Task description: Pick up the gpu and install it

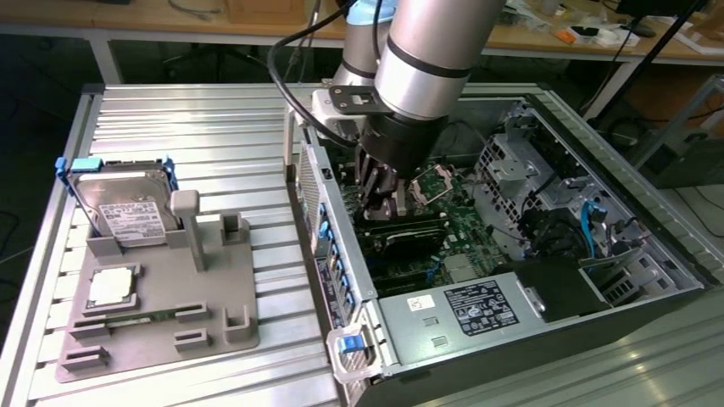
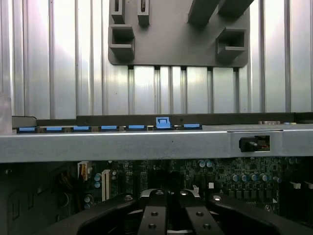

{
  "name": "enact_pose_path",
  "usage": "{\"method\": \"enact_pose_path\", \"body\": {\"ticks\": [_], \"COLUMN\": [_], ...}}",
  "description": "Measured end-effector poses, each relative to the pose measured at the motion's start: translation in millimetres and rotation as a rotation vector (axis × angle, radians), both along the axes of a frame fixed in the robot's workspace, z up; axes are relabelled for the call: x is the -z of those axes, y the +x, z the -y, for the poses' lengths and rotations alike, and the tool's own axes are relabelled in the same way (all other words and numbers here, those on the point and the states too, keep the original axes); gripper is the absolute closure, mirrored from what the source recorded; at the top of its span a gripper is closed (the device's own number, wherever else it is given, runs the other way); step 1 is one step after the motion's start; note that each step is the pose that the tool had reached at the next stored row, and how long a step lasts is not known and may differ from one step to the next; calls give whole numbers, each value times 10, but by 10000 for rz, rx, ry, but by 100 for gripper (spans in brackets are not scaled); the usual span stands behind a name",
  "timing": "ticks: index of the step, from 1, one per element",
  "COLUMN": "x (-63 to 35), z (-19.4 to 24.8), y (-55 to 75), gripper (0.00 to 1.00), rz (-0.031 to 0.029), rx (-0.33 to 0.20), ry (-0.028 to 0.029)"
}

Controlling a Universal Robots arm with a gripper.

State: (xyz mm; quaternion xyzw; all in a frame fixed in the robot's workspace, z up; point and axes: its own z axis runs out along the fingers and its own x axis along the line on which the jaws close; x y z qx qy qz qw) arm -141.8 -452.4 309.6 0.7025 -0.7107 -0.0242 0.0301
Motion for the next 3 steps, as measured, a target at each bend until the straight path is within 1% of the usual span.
{"method": "enact_pose_path", "body": {"ticks": [3], "x": [0], "z": [0], "y": [0], "gripper": [89], "rz": [0], "rx": [0], "ry": [0]}}
